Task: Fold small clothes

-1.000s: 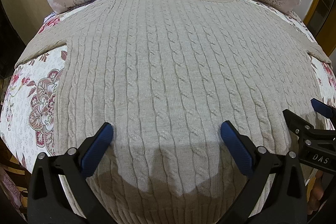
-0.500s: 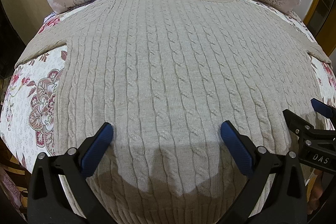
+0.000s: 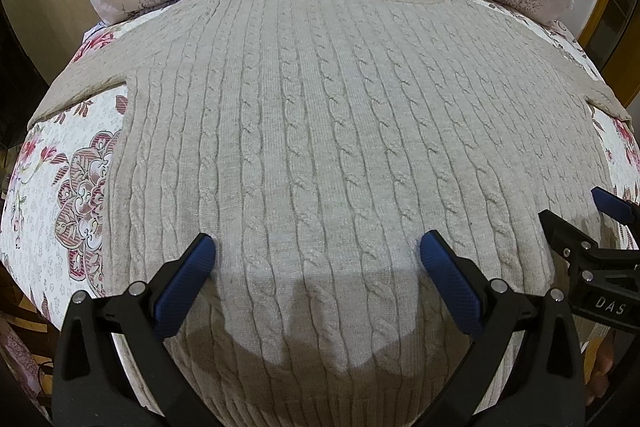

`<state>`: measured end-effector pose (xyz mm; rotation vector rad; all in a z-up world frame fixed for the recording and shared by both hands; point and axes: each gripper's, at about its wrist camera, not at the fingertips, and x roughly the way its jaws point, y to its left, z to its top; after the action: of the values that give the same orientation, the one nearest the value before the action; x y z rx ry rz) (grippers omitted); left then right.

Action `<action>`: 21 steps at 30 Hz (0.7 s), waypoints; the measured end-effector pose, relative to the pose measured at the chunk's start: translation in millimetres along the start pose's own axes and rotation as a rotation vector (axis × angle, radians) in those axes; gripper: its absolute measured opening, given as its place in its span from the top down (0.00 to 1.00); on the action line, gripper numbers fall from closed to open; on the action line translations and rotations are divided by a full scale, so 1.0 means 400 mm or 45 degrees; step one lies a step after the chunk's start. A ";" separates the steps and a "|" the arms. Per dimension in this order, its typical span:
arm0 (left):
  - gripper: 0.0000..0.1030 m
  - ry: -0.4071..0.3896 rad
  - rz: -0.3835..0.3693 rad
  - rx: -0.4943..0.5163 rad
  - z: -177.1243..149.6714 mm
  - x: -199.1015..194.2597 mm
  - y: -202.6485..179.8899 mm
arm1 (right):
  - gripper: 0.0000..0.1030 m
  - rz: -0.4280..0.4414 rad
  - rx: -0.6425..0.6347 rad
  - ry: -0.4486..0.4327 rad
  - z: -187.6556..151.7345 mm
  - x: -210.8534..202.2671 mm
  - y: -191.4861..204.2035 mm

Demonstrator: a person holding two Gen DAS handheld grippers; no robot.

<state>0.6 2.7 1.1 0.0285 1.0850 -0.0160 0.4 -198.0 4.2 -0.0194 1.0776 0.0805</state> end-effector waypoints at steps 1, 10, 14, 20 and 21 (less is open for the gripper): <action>0.02 -0.007 -0.001 0.003 0.000 -0.001 0.000 | 0.01 0.004 -0.007 -0.017 -0.004 -0.001 0.000; 0.02 -0.103 -0.028 -0.097 0.069 -0.052 0.067 | 0.01 0.211 0.430 -0.257 0.106 -0.073 -0.374; 0.02 -0.160 -0.058 -0.202 0.128 -0.066 0.142 | 0.14 0.164 0.971 -0.349 0.138 -0.067 -0.754; 0.02 -0.153 -0.069 -0.372 0.169 -0.055 0.237 | 0.35 0.105 1.480 -0.370 0.101 0.019 -1.107; 0.02 -0.159 -0.082 -0.421 0.174 -0.054 0.260 | 0.40 0.113 1.504 -0.368 0.100 0.034 -1.125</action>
<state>54.7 104.4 54.3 -0.3018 0.9527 0.1026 75.7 -643.7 0.8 1.0709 0.7046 -0.4675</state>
